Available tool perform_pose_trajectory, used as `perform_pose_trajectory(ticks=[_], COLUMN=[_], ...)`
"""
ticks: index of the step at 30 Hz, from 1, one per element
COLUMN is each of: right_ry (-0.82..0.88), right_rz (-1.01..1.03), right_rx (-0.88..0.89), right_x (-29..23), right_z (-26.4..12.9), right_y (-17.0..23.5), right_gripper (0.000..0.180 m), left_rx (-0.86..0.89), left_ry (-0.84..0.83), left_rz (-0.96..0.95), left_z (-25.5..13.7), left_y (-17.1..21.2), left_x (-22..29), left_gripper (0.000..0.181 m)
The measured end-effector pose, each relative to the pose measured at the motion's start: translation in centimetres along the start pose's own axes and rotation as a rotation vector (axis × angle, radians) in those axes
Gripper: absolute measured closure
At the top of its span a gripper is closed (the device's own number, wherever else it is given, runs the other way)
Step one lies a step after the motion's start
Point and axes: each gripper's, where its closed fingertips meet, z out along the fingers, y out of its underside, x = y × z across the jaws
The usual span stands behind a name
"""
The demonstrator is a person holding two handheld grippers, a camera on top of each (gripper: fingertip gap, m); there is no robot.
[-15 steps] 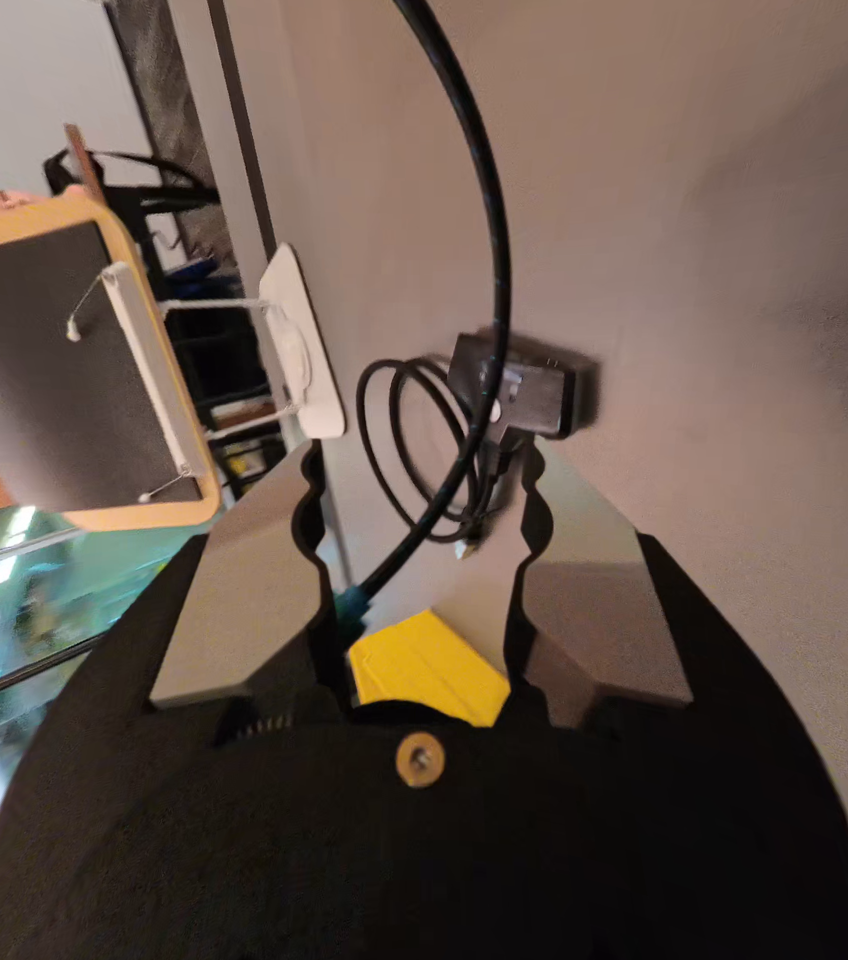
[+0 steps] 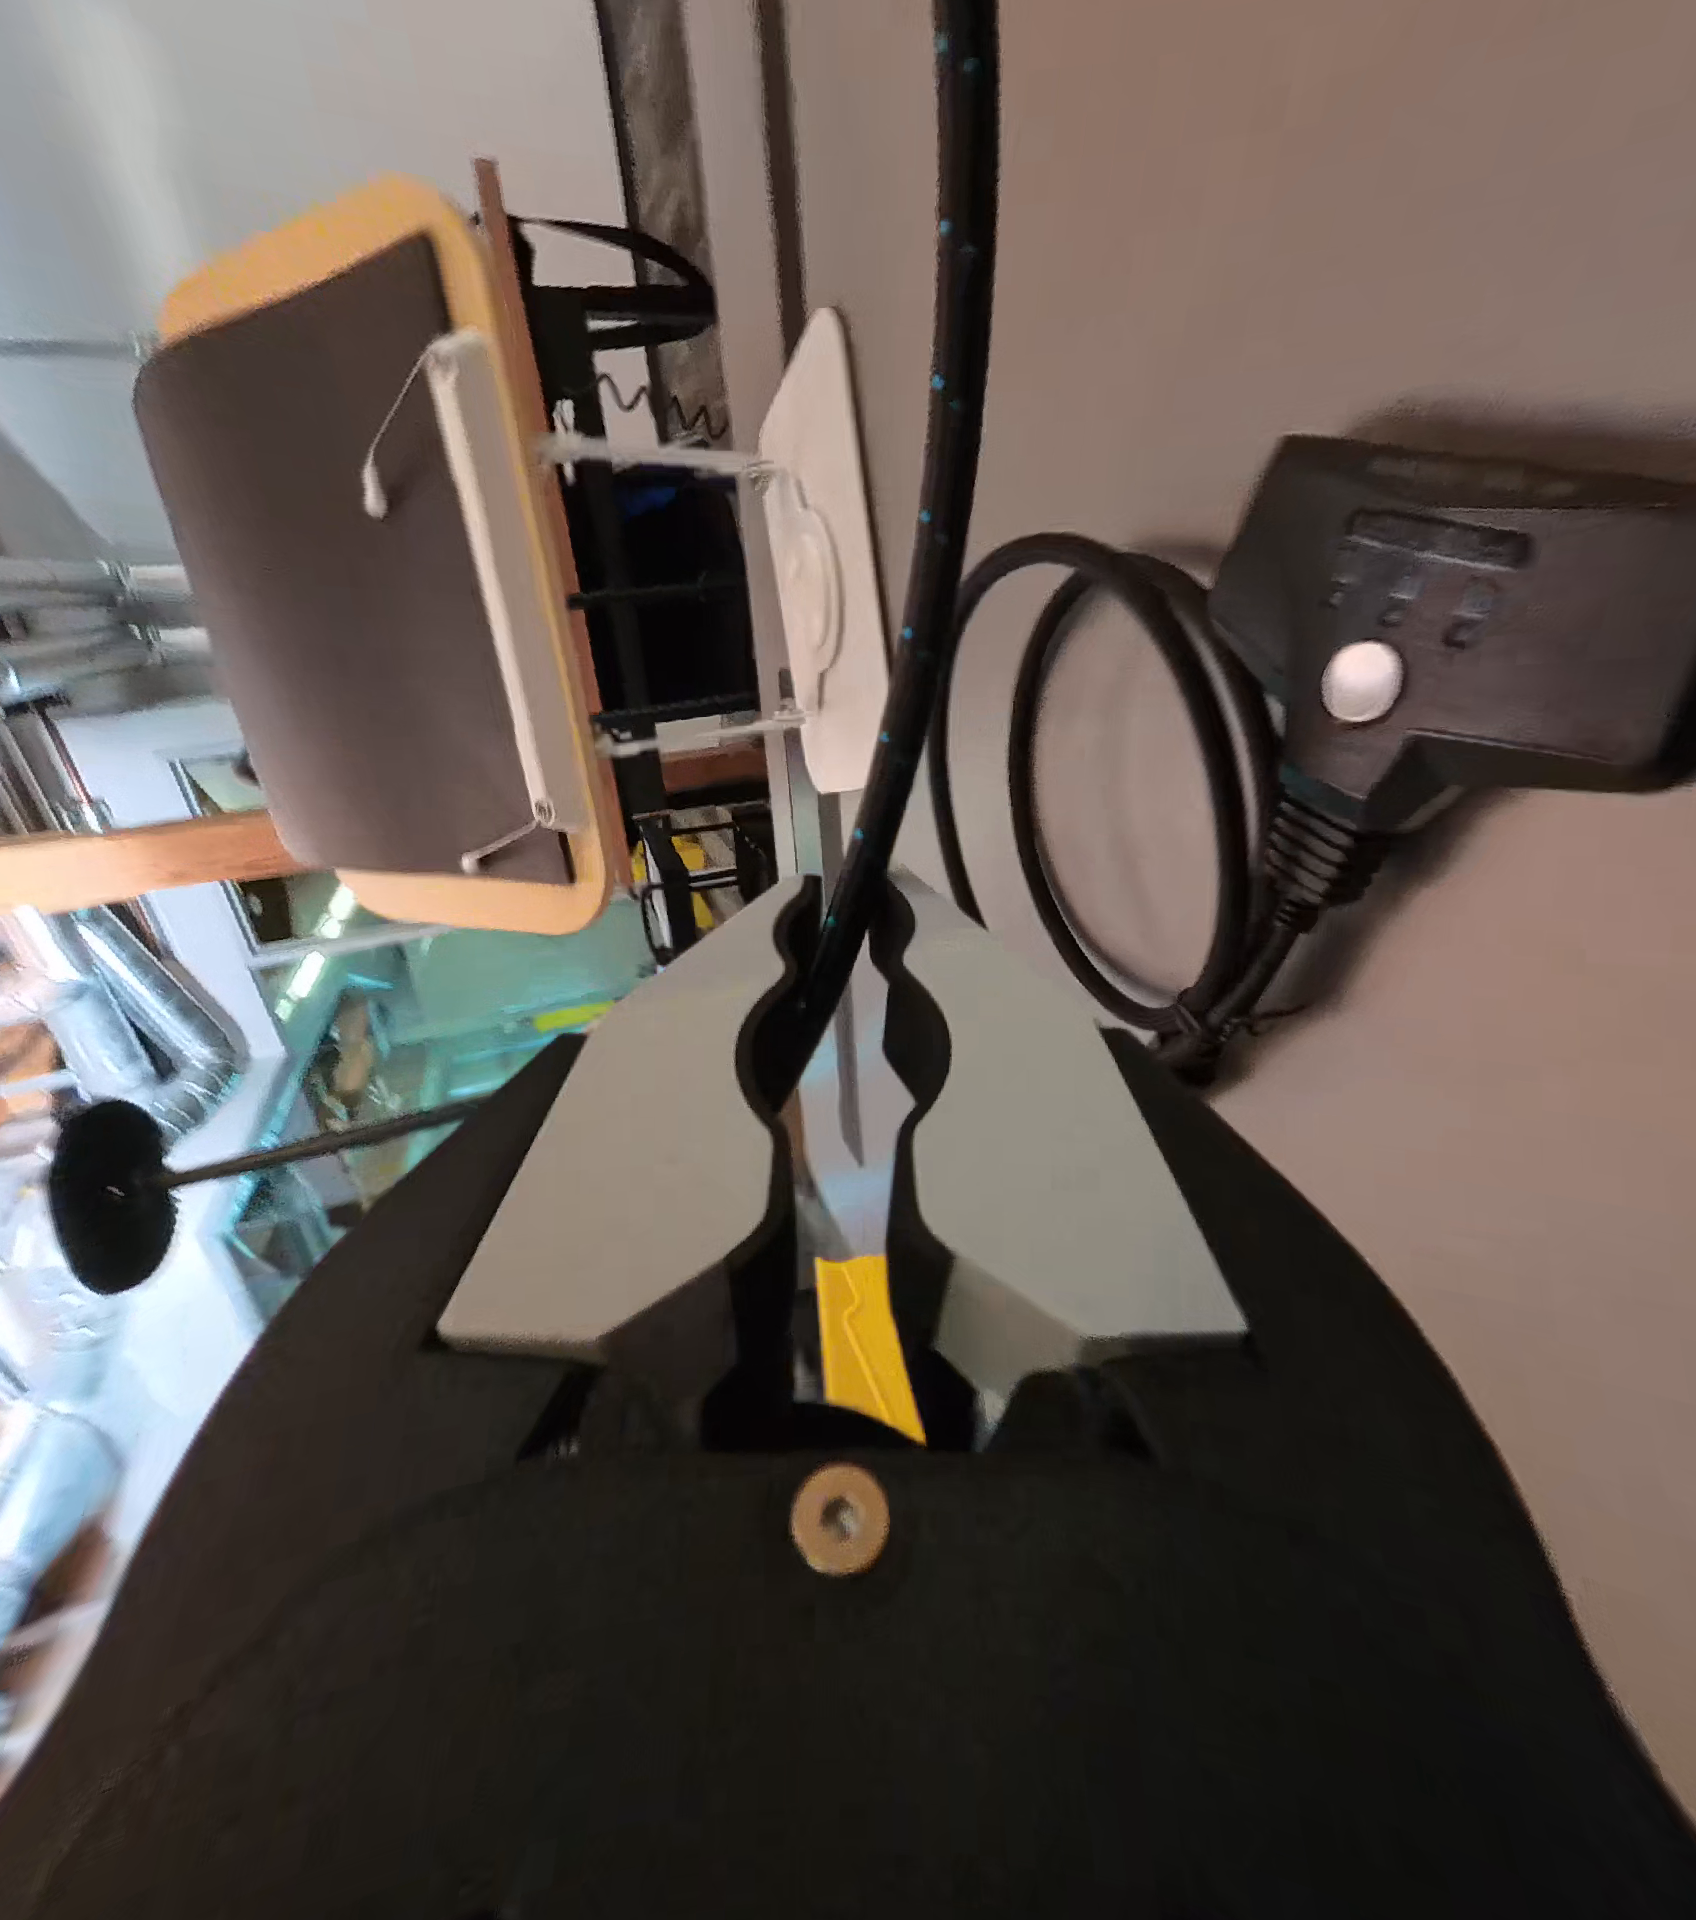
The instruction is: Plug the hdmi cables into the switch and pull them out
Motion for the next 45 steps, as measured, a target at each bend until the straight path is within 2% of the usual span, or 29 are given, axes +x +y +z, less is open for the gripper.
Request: perform_pose_trajectory(ticks=[6, 10, 14, 18, 22, 30, 40, 45], right_ry=[-0.021, -0.108, -0.155, -0.175, -0.174, -0.200, -0.319, -0.360], right_rz=[0.272, 0.489, 0.612, 0.639, 0.641, 0.652, 0.664, 0.680], right_rx=[0.241, 0.390, 0.498, 0.554, 0.562, 0.483, 0.343, 0.300], right_x=[3.8, 5.1, 5.5, 4.9, 3.8, 2.1, -2.0, -2.8], right_z=[-2.5, -3.5, -4.0, -3.7, -2.6, -0.6, 1.8, 2.2], right_y=[-2.5, -3.3, -3.7, -3.9, -3.3, -1.2, 0.6, 1.4], right_gripper=[0.176, 0.176, 0.176, 0.176, 0.175, 0.174, 0.173, 0.172], left_rx=[0.127, 0.314, 0.550, 0.733, 0.793, 0.793, 0.733, 0.733], left_ry=[0.034, 0.099, 0.272, 0.449, 0.560, 0.708, 0.758, 0.780], left_rz=[-0.628, -1.065, -1.438, -1.649, -1.692, -1.650, -1.431, -1.446], left_z=[0.0, -0.8, -1.5, -1.9, -1.8, -1.2, -0.5, 0.7], left_y=[3.3, 3.7, 1.4, -2.5, -7.1, -12.8, -20.2, -22.4], left_x=[-5.4, -9.0, -10.6, -10.7, -9.7, -7.0, -2.5, -1.5], left_gripper=[0.177, 0.176, 0.179, 0.181, 0.181, 0.181, 0.181, 0.181])
